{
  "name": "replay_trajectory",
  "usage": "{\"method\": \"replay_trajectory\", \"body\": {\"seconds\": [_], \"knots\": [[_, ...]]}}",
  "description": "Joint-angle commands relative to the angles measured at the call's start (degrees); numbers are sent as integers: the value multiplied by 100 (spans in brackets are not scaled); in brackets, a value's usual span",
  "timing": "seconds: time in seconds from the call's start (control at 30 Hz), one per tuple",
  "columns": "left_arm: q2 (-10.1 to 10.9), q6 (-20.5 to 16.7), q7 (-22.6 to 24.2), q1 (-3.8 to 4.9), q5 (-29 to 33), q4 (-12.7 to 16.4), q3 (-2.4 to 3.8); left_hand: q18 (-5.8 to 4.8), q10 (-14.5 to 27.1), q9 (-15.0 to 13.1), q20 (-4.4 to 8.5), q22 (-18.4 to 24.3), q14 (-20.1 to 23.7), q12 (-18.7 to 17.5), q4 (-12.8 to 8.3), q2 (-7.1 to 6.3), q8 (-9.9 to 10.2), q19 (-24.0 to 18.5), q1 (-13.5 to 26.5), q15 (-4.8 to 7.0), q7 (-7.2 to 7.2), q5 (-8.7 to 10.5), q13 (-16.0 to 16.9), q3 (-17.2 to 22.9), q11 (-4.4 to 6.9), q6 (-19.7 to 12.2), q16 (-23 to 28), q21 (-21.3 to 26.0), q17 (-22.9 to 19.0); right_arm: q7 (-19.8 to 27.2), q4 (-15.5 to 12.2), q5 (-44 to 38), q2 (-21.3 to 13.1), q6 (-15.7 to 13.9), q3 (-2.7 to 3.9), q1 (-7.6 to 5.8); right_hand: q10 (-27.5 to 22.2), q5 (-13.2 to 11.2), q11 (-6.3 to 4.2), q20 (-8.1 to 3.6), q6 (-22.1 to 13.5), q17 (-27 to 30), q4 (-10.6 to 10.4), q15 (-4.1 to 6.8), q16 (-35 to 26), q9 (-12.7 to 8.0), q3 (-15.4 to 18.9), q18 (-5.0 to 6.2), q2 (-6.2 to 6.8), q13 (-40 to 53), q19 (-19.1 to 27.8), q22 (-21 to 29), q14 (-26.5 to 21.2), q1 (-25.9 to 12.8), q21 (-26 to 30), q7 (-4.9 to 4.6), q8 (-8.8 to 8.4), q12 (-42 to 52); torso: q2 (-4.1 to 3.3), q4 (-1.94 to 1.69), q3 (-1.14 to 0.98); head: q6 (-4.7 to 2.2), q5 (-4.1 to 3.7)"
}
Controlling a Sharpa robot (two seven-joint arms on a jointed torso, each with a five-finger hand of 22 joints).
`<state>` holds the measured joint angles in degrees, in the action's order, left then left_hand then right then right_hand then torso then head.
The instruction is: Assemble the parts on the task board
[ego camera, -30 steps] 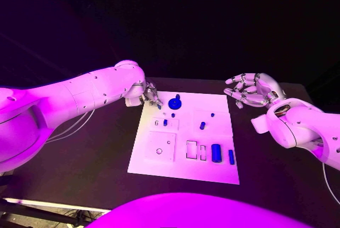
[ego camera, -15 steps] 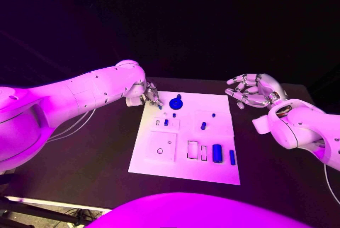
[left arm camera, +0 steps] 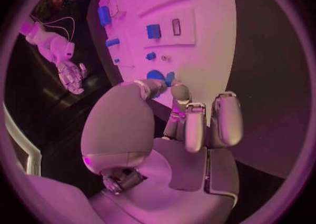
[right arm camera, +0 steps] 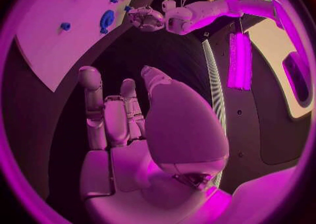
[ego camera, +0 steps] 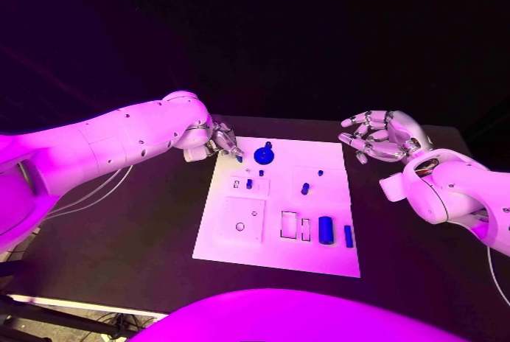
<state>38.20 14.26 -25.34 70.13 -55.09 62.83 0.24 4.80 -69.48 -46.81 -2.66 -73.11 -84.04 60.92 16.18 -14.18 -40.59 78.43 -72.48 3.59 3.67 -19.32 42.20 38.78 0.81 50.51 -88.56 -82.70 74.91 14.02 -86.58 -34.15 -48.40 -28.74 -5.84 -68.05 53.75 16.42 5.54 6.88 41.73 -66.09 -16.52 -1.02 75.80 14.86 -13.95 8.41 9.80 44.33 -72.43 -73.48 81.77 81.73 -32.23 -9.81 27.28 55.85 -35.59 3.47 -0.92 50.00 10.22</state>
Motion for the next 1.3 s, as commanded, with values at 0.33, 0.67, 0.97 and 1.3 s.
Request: {"method": "replay_trajectory", "body": {"seconds": [0.33, 0.67, 0.97, 1.3], "knots": [[628, -181, 216, 8, -94, 998, 10, -124, -137, -20, 15, -103, -537, 100, -1155, -72, 15, 100, 106, 47, -24, -120, 116, 1143, 11, 93, -37, -73, 1330, 59, -28, 0, -44, -12, 1, 5, -4, 31, -25, -2, -11, 1, -2, 8, -32, 8, -41, 33, -14, -3, 3, 7, -33, -72, 27, -36, 39, 30, 1, -11, 6, 0, 39], [885, -423, 179, -46, -800, 1555, -29, -144, -264, -20, 43, -200, -553, 163, -1229, -150, 46, 167, 180, 74, -55, -255, 226, 1223, 43, 203, -64, -118, 1375, 93, -55, 0, -77, -52, 1, 13, -7, 55, -27, -3, -10, -8, -1, 10, -29, 7, -62, 32, -31, -19, -2, 7, -28, -79, 27, -34, 51, 28, 1, -11, 9, 0, 69], [948, -540, 131, -157, -986, 1786, -80, -150, -311, -25, 57, -227, -556, 176, -1265, -182, 65, 185, 231, 87, -67, -383, 261, 1258, 56, 251, -69, -133, 1383, 92, -60, 0, -93, -52, 0, 17, -7, 55, -27, -3, -10, -8, -1, 10, -29, 7, -62, 32, -31, -19, -2, 7, -28, -79, 27, -34, 51, 28, -1, -7, 5, 0, 85], [986, -625, 87, -240, -1050, 1911, -117, -150, -319, -28, 60, -230, -556, 176, -1274, -189, 70, 187, 245, 89, -70, -421, 264, 1264, 59, 262, -69, -134, 1383, 91, -61, 0, -108, -51, 0, 20, 0, 66, -28, -4, -10, -6, 1, 10, -31, 7, -70, 31, -31, -17, -8, 5, -28, -85, 21, -33, 56, 35, 3, -10, 2, 0, 91]]}}
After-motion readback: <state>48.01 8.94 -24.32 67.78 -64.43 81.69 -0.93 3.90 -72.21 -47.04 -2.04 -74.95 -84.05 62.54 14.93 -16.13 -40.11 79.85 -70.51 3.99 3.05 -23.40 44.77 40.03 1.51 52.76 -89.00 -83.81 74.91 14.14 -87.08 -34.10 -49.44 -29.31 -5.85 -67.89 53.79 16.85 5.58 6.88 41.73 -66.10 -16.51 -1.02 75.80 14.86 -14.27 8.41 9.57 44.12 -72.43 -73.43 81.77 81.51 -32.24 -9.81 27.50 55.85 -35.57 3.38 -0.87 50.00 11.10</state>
